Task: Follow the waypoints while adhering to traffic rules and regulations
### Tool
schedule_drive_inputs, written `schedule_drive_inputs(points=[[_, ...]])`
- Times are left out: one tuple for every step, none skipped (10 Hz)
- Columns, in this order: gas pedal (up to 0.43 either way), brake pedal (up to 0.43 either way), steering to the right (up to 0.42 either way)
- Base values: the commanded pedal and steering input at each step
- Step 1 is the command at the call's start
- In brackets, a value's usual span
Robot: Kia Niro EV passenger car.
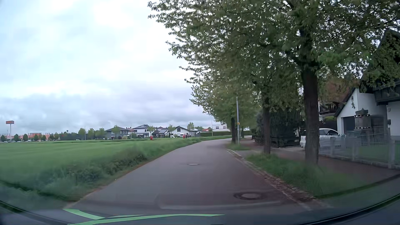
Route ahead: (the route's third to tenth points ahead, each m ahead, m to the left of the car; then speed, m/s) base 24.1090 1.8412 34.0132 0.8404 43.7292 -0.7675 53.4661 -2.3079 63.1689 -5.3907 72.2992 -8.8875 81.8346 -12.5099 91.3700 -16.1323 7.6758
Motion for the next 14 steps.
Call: schedule_drive_inputs(points=[[0.11,0.0,-0.006],[0.11,0.0,-0.005],[0.098,0.0,-0.004],[0.087,0.0,-0.002],[0.079,0.0,-0.001],[0.079,0.0,0.0],[0.079,0.0,0.001],[0.079,0.0,0.004],[0.079,0.0,0.007],[0.079,0.0,0.006],[0.079,0.0,0.006],[0.079,0.0,0.007],[0.079,0.0,0.009],[0.079,0.0,0.009]])
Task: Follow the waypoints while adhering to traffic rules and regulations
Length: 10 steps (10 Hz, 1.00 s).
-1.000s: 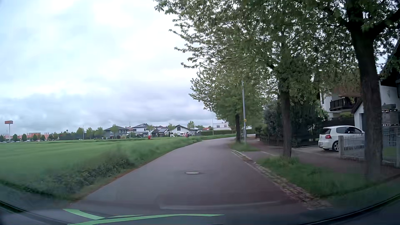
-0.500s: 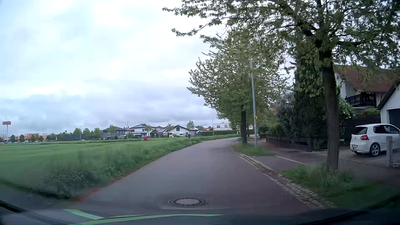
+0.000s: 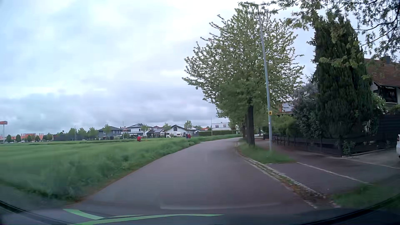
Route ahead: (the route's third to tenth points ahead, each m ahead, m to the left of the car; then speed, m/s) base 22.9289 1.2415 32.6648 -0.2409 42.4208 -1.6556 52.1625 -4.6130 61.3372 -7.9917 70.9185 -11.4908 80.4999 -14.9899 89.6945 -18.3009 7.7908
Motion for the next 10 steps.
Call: schedule_drive_inputs(points=[[0.079,0.0,0.012],[0.079,0.0,0.016],[0.079,0.0,0.019],[0.079,0.0,0.018],[0.079,0.0,0.019],[0.079,0.0,0.019],[0.067,0.0,0.019],[0.067,0.0,0.019],[0.067,0.0,0.019],[0.067,0.0,0.019]])
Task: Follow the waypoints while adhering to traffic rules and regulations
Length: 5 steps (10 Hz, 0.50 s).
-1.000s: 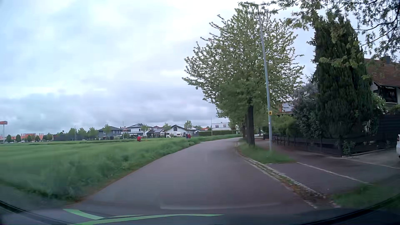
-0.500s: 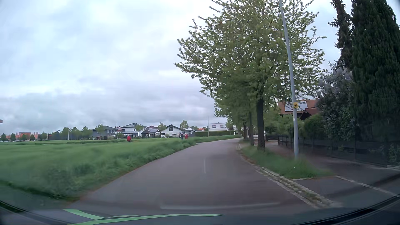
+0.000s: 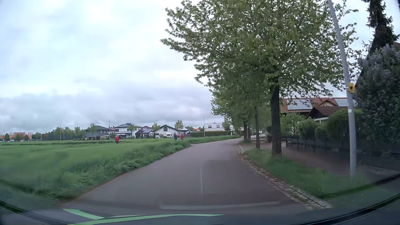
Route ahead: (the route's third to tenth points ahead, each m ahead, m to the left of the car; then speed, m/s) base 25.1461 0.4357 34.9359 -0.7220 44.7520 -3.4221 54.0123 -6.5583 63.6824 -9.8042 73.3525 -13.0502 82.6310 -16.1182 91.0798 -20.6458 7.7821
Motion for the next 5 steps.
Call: schedule_drive_inputs(points=[[0.067,0.0,0.019],[0.067,0.0,0.019],[0.059,0.0,0.019],[0.059,0.0,0.019],[0.059,0.0,0.019]])
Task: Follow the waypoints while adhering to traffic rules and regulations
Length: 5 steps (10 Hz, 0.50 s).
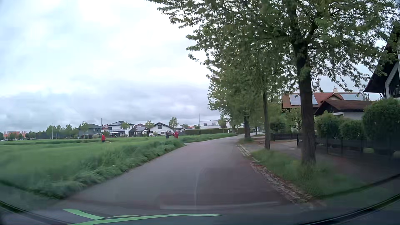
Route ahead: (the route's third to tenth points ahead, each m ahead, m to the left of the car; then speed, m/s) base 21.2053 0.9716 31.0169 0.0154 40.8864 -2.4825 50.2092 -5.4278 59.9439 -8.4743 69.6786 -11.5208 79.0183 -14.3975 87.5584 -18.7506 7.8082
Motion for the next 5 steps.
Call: schedule_drive_inputs(points=[[0.059,0.0,0.019],[0.059,0.0,0.019],[0.059,0.0,0.019],[0.059,0.0,0.019],[0.059,0.0,0.019]])
